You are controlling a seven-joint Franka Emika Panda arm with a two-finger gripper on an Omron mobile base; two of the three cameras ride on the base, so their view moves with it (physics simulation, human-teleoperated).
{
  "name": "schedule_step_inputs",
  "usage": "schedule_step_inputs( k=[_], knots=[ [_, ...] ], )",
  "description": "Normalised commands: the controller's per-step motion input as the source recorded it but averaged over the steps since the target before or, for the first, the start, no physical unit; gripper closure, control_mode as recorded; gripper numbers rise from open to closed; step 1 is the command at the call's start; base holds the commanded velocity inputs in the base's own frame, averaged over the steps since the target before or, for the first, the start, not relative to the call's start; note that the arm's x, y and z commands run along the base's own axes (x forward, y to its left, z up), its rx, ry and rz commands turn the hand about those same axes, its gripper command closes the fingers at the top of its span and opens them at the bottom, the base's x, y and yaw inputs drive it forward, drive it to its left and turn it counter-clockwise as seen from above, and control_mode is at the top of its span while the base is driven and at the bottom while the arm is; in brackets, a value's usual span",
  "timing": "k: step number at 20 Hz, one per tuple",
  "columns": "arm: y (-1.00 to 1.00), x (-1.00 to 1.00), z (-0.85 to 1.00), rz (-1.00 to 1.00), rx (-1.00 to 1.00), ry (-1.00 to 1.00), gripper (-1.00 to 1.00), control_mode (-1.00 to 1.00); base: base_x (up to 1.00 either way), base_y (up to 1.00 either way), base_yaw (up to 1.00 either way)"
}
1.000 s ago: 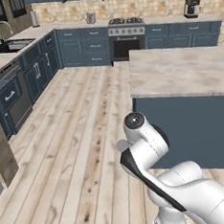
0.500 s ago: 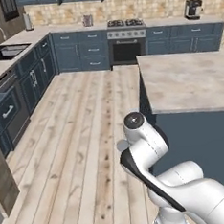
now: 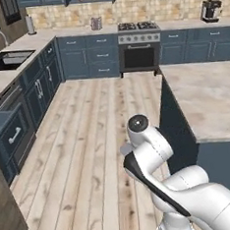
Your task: Organize the utensils by type. Pick up the wooden spoons from the counter and place them in the open cabinet. Then pick up the metallic utensils from the counter and place them in the open drawer.
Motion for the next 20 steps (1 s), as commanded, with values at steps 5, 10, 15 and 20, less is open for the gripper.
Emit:
schedule_step_inputs(
  k=[5,10,15,20],
  knots=[
    [0.0,0.0,0.0,0.0,0.0,0.0,1.0,1.0,1.0,0.42,0.0],
    [0.0,0.0,0.0,0.0,0.0,0.0,1.0,1.0,1.0,0.39,0.0],
    [0.0,0.0,0.0,0.0,0.0,0.0,1.0,1.0,1.0,0.3,0.0],
    [0.0,0.0,0.0,0.0,0.0,0.0,1.0,1.0,1.0,0.24,0.0]
  ],
)
